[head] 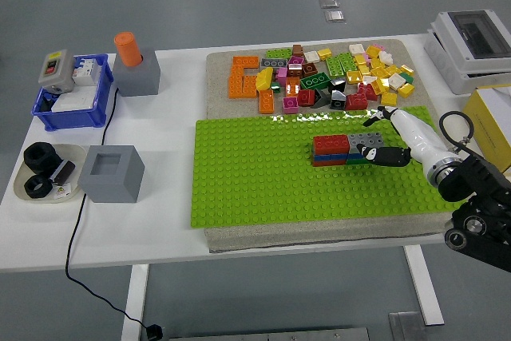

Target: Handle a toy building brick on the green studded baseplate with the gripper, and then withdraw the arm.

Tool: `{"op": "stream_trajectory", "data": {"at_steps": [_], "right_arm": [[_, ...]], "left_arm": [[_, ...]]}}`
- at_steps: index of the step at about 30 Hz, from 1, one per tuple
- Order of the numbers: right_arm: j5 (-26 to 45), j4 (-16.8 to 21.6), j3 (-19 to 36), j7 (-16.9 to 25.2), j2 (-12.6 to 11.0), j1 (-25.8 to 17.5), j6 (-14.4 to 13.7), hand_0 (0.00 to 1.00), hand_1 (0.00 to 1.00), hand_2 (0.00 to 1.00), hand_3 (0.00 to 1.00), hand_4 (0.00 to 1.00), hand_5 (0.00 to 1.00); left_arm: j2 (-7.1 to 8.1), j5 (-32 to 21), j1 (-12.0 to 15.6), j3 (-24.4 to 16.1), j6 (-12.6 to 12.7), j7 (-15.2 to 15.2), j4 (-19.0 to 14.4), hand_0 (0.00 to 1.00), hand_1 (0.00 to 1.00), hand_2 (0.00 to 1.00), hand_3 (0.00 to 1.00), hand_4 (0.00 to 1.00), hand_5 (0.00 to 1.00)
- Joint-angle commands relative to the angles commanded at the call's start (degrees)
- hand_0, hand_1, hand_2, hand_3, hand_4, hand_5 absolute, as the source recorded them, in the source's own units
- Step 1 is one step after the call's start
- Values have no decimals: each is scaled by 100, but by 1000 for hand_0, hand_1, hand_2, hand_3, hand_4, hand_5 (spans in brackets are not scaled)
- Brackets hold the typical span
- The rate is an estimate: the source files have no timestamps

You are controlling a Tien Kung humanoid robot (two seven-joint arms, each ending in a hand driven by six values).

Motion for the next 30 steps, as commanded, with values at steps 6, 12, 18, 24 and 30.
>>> {"op": "stream_trajectory", "data": {"at_steps": [6, 12, 18, 24, 30], "right_arm": [[78, -53, -52, 18, 37, 2, 2, 998, 943, 965, 652, 614, 236], [150, -135, -98, 36, 84, -7, 2, 998, 943, 963, 650, 618, 231], [197, -178, -129, 59, 122, -24, -3, 998, 943, 959, 645, 621, 228], [255, -260, -174, 86, 179, -35, -10, 998, 941, 962, 646, 618, 228], [276, -307, -190, 100, 209, -42, -15, 998, 942, 958, 644, 619, 227]], "left_arm": [[-6, -11, 0, 14, 1, -15, 0, 831, 875, 816, 698, 866, 588], [-4, -7, -1, 16, -2, -19, 1, 831, 874, 816, 699, 866, 589], [-3, -5, -2, 13, -2, -21, 2, 831, 875, 816, 699, 867, 590], [-5, -16, -5, 28, -7, -28, 3, 831, 875, 816, 699, 868, 591], [-5, -19, -5, 32, -8, -34, 3, 831, 874, 816, 700, 867, 589]]}}
